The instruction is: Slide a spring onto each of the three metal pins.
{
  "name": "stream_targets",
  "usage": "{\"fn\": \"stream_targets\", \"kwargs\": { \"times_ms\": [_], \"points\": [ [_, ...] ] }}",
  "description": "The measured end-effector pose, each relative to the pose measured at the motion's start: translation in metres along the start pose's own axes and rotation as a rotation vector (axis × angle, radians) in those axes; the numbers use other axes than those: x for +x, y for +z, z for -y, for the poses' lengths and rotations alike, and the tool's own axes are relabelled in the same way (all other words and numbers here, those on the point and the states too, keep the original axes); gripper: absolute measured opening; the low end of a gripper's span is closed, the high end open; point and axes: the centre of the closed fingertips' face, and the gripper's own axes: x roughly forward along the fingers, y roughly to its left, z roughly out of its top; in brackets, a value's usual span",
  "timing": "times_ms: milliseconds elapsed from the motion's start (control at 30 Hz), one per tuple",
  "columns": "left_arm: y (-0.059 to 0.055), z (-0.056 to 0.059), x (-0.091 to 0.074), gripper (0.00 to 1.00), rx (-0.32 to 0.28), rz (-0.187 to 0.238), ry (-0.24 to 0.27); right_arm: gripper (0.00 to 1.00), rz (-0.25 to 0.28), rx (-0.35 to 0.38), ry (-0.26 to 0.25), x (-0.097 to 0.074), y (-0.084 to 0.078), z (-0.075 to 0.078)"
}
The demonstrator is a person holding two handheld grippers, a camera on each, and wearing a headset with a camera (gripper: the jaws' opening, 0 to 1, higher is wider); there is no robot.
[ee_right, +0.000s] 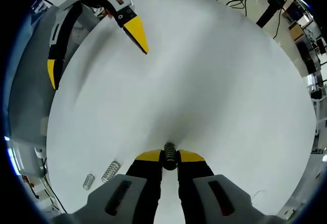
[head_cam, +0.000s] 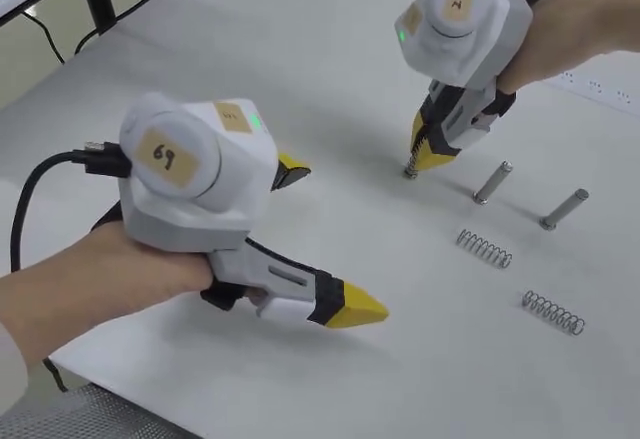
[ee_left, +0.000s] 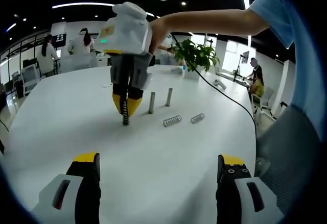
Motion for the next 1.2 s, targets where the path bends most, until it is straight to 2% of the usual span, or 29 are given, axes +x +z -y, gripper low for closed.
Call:
{"fn": "stream_targets", "kwargs": {
  "times_ms": [267,400,533,700,867,1000,1200],
  "points": [
    [-0.0006,0.0,-0.0006,0.92,-0.002,-0.001,0.0,0.09,-0.007,0.0,0.004,0.0002,0.0007,-0.0024],
    [-0.0014,-0.0004,-0.0007,0.92,-0.006,-0.003,0.0,0.21,0.01,0.018,0.001,0.001,0.0023,-0.0006],
    [-0.0022,0.0001,-0.0004,0.92,-0.005,-0.005,-0.003,0.28,0.025,0.036,-0.008,0.0005,0.0016,0.0016],
    [-0.0016,-0.0005,-0.0005,0.93,-0.008,-0.001,-0.002,0.51,0.062,0.062,-0.028,0.0002,0.003,-0.0012],
    [-0.0019,0.0002,-0.0004,0.93,-0.009,-0.001,-0.004,0.68,0.105,0.103,-0.039,0.0009,0.005,-0.0029],
    [-0.001,0.0003,-0.0006,0.93,-0.008,0.002,-0.004,0.75,0.116,0.106,-0.051,0.0003,0.0054,-0.0015],
    [0.0,0.0018,-0.0006,0.93,-0.004,0.005,-0.006,0.75,0.15,0.131,-0.067,-0.0038,0.0066,-0.0029]
  ]
}}
